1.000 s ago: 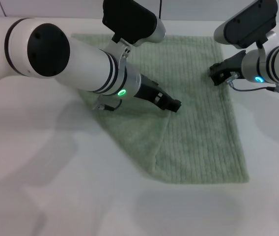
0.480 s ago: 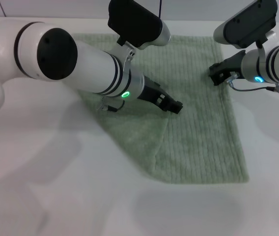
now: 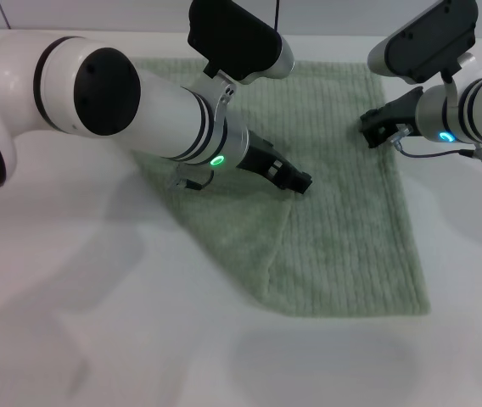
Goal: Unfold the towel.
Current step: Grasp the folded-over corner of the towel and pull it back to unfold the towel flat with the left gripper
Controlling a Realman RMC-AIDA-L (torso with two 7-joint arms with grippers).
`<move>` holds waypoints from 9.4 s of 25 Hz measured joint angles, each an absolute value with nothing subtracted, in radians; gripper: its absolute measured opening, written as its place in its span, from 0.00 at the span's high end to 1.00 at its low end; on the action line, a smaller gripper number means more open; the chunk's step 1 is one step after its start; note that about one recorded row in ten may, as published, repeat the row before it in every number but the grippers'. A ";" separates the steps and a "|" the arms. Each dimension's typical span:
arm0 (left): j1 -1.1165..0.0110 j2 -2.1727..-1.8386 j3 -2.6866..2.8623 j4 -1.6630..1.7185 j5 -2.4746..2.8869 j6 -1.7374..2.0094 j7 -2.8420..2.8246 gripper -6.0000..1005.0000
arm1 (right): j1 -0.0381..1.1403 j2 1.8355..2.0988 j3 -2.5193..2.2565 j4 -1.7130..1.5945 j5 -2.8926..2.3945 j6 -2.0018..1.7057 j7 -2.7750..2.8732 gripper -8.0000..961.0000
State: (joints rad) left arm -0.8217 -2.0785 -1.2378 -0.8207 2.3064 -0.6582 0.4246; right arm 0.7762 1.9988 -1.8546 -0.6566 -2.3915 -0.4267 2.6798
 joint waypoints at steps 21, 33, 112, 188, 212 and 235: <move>-0.844 -2.079 -1.221 -0.808 2.277 -0.664 0.433 0.19 | 0.776 1.999 -1.855 -0.649 -2.391 -0.422 2.679 0.97; -0.848 -2.079 -1.212 -0.807 2.276 -0.668 0.433 0.20 | 0.776 1.999 -1.854 -0.649 -2.392 -0.428 2.678 0.97; -0.876 -2.079 -1.184 -0.783 2.268 -0.663 0.432 0.21 | 0.891 2.000 -1.623 -0.545 -2.380 -0.610 2.603 0.97; -0.794 -2.066 -1.266 -0.883 2.270 -0.660 0.447 0.92 | 0.904 2.002 -1.595 -0.490 -2.310 -0.610 2.520 0.97; -0.633 -2.061 -1.455 -1.083 2.272 -0.791 0.550 0.91 | 0.922 2.001 -1.595 -0.470 -2.318 -0.611 2.520 0.97; -0.562 -2.061 -1.550 -1.176 2.272 -0.963 0.614 0.90 | 0.934 2.000 -1.601 -0.468 -2.325 -0.623 2.520 0.97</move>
State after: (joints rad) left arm -0.5623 -2.0609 -1.5503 -1.1758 2.2719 -0.9629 0.6135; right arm 0.9336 2.0003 -1.6009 -0.4678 -2.3247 -0.6231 2.5203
